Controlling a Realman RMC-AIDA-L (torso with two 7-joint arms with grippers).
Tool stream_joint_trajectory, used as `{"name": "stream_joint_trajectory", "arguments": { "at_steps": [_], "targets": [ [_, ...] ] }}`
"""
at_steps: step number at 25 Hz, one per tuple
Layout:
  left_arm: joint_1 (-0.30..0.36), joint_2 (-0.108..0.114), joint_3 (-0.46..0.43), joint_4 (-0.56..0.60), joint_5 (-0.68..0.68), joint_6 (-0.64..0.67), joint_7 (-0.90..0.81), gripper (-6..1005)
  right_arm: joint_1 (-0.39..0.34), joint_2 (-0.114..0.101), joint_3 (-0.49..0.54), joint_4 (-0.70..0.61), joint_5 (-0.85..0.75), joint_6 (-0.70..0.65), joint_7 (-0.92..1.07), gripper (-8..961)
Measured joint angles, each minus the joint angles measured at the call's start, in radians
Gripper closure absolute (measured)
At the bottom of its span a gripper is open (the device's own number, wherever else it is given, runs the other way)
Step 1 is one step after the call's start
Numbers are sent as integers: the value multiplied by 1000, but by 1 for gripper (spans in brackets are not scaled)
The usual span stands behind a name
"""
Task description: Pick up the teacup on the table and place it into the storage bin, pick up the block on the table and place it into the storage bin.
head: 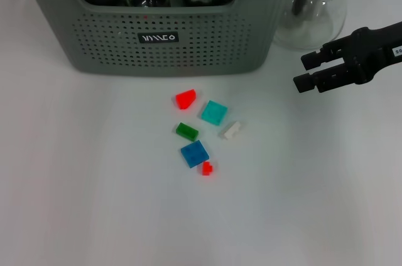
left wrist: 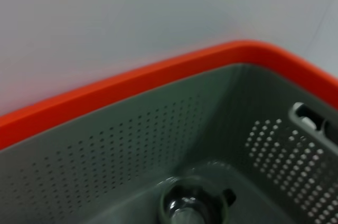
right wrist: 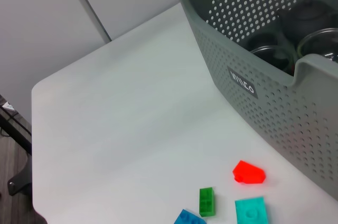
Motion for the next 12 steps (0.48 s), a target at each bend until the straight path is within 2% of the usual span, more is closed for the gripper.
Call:
{"name": "stream_joint_trajectory", "arguments": {
  "at_steps": [12],
  "targets": [
    [-23, -28, 8, -17, 45, 15, -1, 472, 9, -5, 0, 0, -1, 0, 3, 267]
  ]
}}
